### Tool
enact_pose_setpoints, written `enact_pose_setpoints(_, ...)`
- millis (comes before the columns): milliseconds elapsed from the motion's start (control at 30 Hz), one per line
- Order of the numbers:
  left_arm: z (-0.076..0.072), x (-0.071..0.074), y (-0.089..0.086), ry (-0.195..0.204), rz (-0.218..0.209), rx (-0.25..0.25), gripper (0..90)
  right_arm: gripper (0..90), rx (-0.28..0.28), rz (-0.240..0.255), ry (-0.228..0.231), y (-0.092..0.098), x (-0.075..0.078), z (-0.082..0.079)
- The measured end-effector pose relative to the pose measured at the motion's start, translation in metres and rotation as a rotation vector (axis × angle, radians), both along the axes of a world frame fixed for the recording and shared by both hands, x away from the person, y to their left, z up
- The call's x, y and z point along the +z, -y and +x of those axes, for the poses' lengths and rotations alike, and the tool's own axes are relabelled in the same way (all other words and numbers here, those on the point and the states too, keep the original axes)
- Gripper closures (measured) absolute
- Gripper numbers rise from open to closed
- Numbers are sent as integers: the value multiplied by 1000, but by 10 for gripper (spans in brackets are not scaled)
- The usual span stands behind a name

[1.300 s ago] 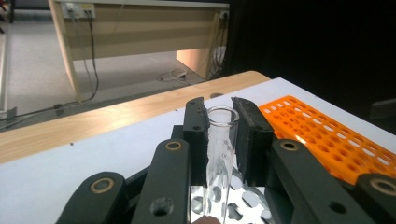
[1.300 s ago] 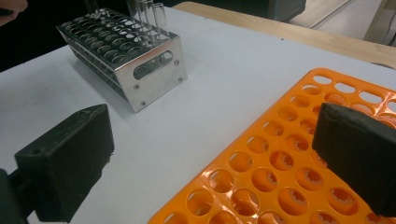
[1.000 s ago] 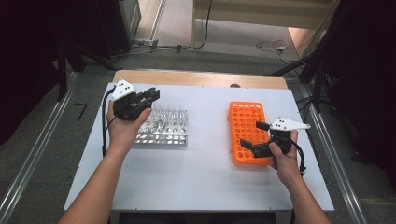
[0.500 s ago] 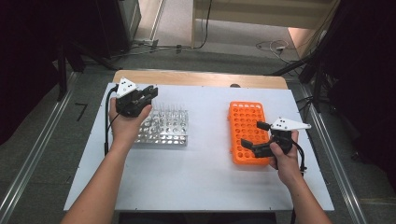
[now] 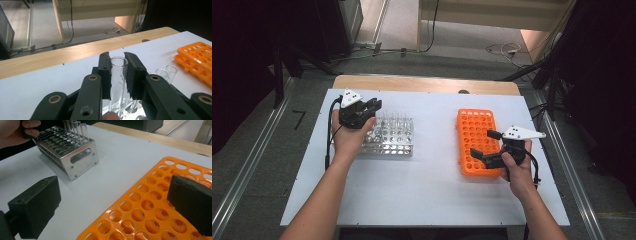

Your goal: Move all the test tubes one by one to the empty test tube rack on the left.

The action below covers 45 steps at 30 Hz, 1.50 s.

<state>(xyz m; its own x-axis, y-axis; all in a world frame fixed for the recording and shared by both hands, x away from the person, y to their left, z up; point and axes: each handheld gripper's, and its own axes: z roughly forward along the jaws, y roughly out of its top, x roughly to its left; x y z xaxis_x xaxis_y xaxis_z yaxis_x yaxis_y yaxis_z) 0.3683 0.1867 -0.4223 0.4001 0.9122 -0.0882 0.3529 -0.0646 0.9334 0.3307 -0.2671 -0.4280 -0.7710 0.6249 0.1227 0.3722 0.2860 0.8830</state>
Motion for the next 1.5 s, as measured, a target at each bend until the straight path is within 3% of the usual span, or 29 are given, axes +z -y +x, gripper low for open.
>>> enact_pose_setpoints(733,0,-11,4,-79,39,6,750,0,7,0,-2,-1,-1,0)
enact_pose_setpoints(1067,3,-13,3,-134,39,3,748,0,5,2,-4,0,-1,0)
enact_pose_setpoints(1500,5,-15,3,-166,34,-8,745,0,6,0,-9,-1,-2,1)
